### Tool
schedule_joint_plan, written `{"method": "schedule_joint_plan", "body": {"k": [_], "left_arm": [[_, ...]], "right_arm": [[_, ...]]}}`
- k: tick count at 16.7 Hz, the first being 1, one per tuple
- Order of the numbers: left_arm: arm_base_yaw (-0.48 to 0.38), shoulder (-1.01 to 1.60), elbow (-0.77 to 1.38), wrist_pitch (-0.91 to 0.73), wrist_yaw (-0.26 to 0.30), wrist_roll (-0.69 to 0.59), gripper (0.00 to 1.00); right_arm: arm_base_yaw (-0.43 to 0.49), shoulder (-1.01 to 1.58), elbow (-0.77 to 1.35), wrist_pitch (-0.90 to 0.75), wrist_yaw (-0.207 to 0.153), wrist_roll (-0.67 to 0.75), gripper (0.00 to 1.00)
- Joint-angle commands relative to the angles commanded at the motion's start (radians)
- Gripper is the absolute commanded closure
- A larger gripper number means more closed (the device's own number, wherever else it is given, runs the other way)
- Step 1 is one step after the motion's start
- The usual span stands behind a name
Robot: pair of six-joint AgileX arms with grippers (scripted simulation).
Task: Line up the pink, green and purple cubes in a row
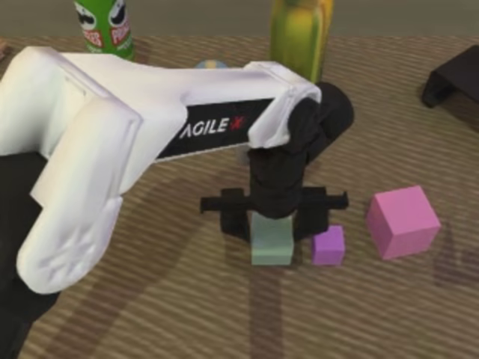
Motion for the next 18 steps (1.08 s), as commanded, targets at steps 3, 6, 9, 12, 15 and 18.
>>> {"method": "schedule_joint_plan", "body": {"k": [3,6,9,12,15,18], "left_arm": [[0.000,0.000,0.000,0.000,0.000,0.000,0.02],[0.000,0.000,0.000,0.000,0.000,0.000,0.00],[0.000,0.000,0.000,0.000,0.000,0.000,0.00],[0.000,0.000,0.000,0.000,0.000,0.000,0.00],[0.000,-0.010,0.036,-0.041,0.000,0.000,0.00],[0.009,-0.037,0.110,-0.152,0.000,-0.004,0.00]], "right_arm": [[0.000,0.000,0.000,0.000,0.000,0.000,0.00],[0.000,0.000,0.000,0.000,0.000,0.000,0.00],[0.000,0.000,0.000,0.000,0.000,0.000,0.00],[0.000,0.000,0.000,0.000,0.000,0.000,0.00],[0.000,0.000,0.000,0.000,0.000,0.000,0.00],[0.000,0.000,0.000,0.000,0.000,0.000,0.00]]}}
